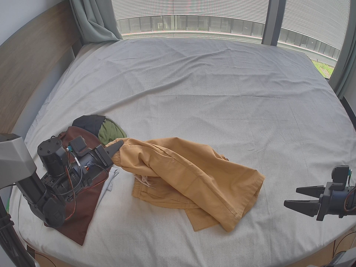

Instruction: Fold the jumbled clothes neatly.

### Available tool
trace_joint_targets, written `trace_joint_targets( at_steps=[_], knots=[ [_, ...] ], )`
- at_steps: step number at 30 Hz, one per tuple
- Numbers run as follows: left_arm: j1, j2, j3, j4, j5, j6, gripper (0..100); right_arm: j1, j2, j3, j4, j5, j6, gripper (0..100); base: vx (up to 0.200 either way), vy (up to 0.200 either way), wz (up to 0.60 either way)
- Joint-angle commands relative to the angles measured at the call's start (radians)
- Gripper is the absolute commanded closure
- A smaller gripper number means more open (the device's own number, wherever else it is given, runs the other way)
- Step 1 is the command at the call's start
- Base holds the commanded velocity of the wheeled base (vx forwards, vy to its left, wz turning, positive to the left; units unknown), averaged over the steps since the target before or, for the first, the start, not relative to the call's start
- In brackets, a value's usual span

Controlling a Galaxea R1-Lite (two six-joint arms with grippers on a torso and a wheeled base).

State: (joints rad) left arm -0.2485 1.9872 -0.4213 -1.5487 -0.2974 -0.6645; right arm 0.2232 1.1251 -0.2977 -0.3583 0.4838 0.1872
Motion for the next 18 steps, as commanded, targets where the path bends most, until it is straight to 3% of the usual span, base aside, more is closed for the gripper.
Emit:
trace_joint_targets(
  at_steps=[1, 18],
  knots=[
    [0.000, 0.001, -0.001, -0.001, 0.000, -0.001, 100, 0.001, 0.096, 0.008, -0.021, 0.009, 0.024, 0, 0.000, 0.000, 0.00],
    [-0.002, 0.002, -0.002, -0.001, 0.000, -0.001, 100, 0.007, 0.357, 0.054, -0.209, 0.061, 0.087, 0, 0.000, 0.000, 0.00]
  ],
)
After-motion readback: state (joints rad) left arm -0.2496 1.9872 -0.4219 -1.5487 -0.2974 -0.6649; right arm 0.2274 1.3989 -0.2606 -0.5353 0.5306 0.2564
